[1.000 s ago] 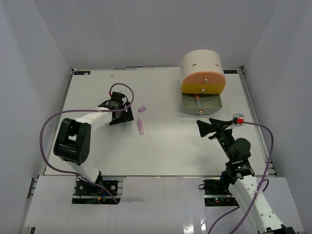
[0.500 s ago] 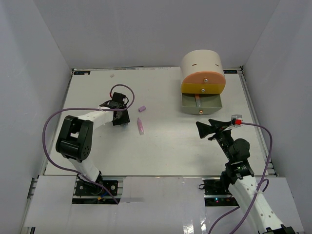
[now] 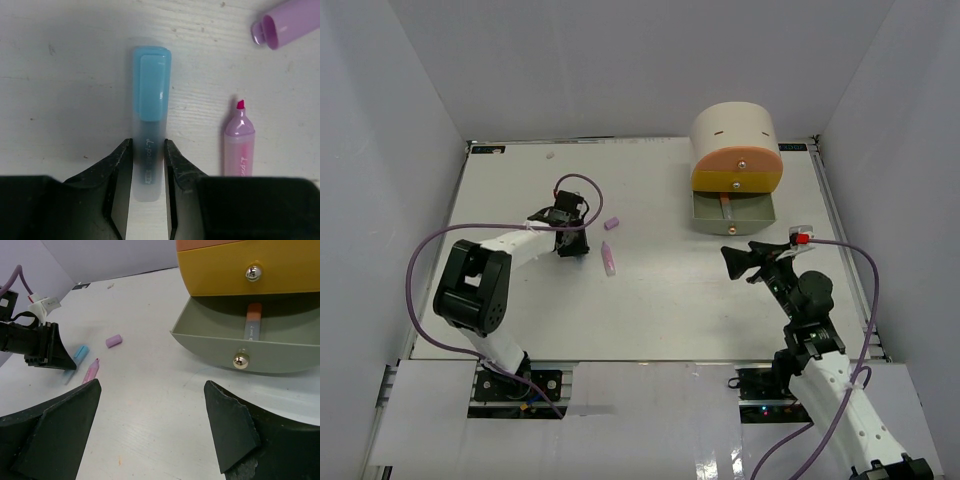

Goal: Sort the stationery into containers
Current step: Pick up the pen from the center of the board, then place the pen in the drawer.

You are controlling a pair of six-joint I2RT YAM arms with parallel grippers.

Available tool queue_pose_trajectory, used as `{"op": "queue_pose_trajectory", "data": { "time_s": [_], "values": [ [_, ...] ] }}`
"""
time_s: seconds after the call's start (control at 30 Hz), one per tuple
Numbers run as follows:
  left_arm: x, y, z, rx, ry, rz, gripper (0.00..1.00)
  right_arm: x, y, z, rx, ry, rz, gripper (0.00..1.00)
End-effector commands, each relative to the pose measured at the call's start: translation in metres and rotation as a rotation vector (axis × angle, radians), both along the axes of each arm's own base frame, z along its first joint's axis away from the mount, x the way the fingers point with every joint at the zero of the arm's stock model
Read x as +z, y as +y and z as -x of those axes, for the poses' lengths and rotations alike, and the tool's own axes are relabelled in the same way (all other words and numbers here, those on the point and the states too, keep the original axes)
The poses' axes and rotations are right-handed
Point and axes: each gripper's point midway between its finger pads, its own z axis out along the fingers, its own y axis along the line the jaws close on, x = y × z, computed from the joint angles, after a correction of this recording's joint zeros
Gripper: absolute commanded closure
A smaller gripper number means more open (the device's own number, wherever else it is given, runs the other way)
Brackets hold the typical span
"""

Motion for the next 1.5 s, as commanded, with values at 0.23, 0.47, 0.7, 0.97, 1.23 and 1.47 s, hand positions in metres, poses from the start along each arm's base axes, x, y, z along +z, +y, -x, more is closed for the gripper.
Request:
{"op": "queue_pose_trajectory", "data": {
  "time_s": [0.23,0.47,0.7,0.97,1.23,1.47],
  "values": [
    [0.114,-0.057,-0.005,-0.439,-0.376,0.138,1.0,0.056,0.018,-0.004,0.108,0.023,0.08,0.05],
    [0.146,-0.111,0.028,-0.853,-0.522,0.141,1.0,0.069,0.061,-0.008,0.354,0.179,0.1,0.0],
    [0.171,-0.152,0.06,-1.106,-0.635,0.133,1.0,0.079,0.105,-0.014,0.481,0.246,0.126,0.06],
    [0.187,-0.164,0.08,-1.261,-0.741,0.108,1.0,0.062,0.144,-0.014,0.589,0.348,0.127,0.14],
    [0.185,-0.166,0.086,-1.3,-0.778,0.101,1.0,0.059,0.162,-0.013,0.639,0.371,0.11,0.25],
    [0.184,-0.165,0.087,-1.305,-0.798,0.091,1.0,0.054,0.175,-0.013,0.667,0.389,0.097,0.28]
  ]
}}
